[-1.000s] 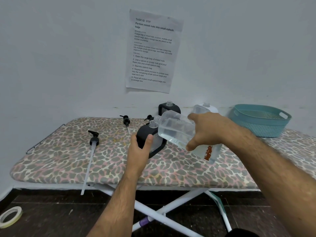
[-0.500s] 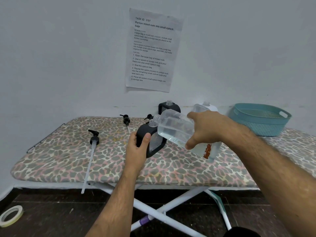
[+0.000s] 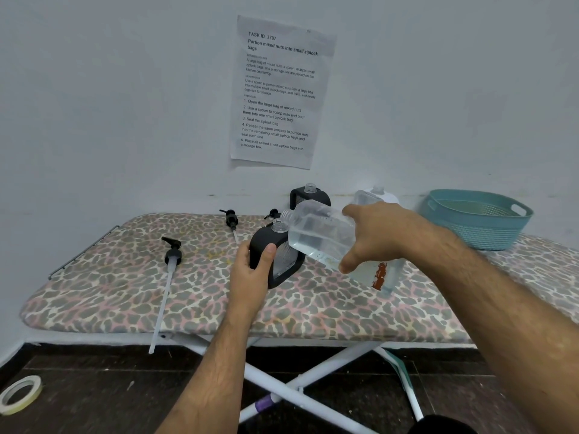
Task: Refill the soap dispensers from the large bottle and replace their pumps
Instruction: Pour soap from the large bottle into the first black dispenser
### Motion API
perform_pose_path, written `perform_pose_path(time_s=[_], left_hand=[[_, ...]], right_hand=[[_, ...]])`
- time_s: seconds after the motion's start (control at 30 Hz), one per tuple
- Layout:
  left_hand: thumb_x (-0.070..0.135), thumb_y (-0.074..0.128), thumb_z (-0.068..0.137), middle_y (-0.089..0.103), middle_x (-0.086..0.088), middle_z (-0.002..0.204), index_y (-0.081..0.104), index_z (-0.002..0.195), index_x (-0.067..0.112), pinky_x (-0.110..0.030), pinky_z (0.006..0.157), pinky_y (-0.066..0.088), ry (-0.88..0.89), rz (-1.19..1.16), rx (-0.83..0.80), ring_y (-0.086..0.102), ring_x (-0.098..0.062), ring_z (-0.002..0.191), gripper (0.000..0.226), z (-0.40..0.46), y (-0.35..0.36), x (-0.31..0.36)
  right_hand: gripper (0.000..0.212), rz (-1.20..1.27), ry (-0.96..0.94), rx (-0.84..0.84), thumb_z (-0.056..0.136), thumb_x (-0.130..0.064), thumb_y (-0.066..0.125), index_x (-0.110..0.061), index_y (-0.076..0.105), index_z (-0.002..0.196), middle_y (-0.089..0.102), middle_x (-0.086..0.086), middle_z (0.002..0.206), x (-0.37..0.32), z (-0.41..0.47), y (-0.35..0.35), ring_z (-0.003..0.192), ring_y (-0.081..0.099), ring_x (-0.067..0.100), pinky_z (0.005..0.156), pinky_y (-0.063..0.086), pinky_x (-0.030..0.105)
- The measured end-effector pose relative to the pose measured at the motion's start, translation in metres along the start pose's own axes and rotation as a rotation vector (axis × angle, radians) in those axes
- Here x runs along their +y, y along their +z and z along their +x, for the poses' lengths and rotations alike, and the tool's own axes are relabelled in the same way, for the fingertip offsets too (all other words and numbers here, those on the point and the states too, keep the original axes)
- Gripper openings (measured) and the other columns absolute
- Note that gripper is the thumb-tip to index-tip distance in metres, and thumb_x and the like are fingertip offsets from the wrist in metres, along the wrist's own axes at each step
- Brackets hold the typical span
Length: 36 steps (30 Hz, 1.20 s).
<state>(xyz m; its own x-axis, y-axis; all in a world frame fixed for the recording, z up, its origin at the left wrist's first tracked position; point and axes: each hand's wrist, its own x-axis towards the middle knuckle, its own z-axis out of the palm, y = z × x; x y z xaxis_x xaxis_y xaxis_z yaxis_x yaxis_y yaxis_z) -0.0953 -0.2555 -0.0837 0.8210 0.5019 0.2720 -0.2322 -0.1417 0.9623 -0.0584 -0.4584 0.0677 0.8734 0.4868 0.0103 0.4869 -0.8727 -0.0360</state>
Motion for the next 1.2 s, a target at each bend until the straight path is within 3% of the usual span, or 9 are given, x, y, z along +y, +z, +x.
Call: perform_pose_path(time_s=[0.1,0.47,0.63,0.77,0.9,1.07,1.2], left_hand=[[0.056,0.059,0.08,0.067,0.004,0.112,0.057,0.11,0.035,-0.035,0.092,0.054,0.009,-0.003,0.002,0.064,-0.013,0.106,0.037,0.0004,0.0003,0.0006],[0.059,0.059,0.079,0.067,0.002,0.115,0.057,0.12,0.023,-0.037,0.093,0.054,0.004,-0.012,0.002,0.064,-0.015,0.108,0.054,0.0004,-0.0005,-0.001],[0.045,0.06,0.09,0.067,0.005,0.111,0.057,0.107,0.035,-0.035,0.092,0.054,0.01,-0.007,0.004,0.065,-0.013,0.105,0.02,0.0,-0.0008,0.0],[0.041,0.059,0.092,0.067,0.005,0.113,0.057,0.112,0.032,-0.034,0.093,0.054,0.02,-0.013,0.0,0.064,-0.013,0.107,0.022,-0.001,-0.0003,0.0021],[0.042,0.059,0.091,0.066,0.007,0.114,0.056,0.105,0.04,-0.034,0.094,0.053,0.019,-0.019,-0.006,0.064,-0.011,0.107,0.015,-0.0007,0.0005,0.0027],[0.05,0.06,0.086,0.066,0.006,0.115,0.056,0.107,0.039,-0.041,0.096,0.054,0.013,-0.026,-0.006,0.064,-0.013,0.108,0.024,-0.0007,0.0005,0.0023],[0.053,0.06,0.084,0.067,0.007,0.113,0.057,0.104,0.04,-0.042,0.096,0.053,0.013,-0.013,-0.002,0.065,-0.013,0.107,0.024,-0.0014,0.0002,0.0032]], right_hand=[[0.102,-0.003,0.004,-0.005,0.063,-0.062,0.081,-0.027,0.034,0.147,0.05,-0.011,0.096,0.0003,0.0005,0.0006,0.093,0.048,0.014,0.08,0.051,0.033],[0.102,0.011,0.009,-0.017,0.062,-0.062,0.081,-0.027,0.035,0.146,0.053,-0.01,0.1,0.0009,0.0022,0.0012,0.093,0.05,0.014,0.084,0.053,0.035],[0.102,0.011,0.01,-0.021,0.062,-0.062,0.081,-0.026,0.035,0.146,0.053,-0.01,0.1,0.0011,0.0016,0.0023,0.094,0.049,0.014,0.084,0.052,0.035],[0.102,0.013,0.011,-0.023,0.062,-0.061,0.082,-0.026,0.036,0.146,0.059,-0.006,0.111,0.0009,0.0014,0.0017,0.103,0.054,0.017,0.086,0.052,0.035],[0.102,0.014,0.012,-0.026,0.061,-0.062,0.082,-0.026,0.036,0.145,0.053,-0.011,0.098,0.0004,0.0024,0.0011,0.096,0.052,0.015,0.088,0.053,0.037],[0.103,0.014,0.019,-0.036,0.061,-0.062,0.082,-0.026,0.035,0.146,0.052,-0.011,0.098,0.0004,0.0028,0.0008,0.095,0.05,0.015,0.089,0.053,0.039],[0.103,0.015,0.014,-0.032,0.061,-0.061,0.082,-0.027,0.034,0.146,0.05,-0.015,0.086,0.0002,0.0029,0.0004,0.093,0.05,0.015,0.086,0.053,0.037]])
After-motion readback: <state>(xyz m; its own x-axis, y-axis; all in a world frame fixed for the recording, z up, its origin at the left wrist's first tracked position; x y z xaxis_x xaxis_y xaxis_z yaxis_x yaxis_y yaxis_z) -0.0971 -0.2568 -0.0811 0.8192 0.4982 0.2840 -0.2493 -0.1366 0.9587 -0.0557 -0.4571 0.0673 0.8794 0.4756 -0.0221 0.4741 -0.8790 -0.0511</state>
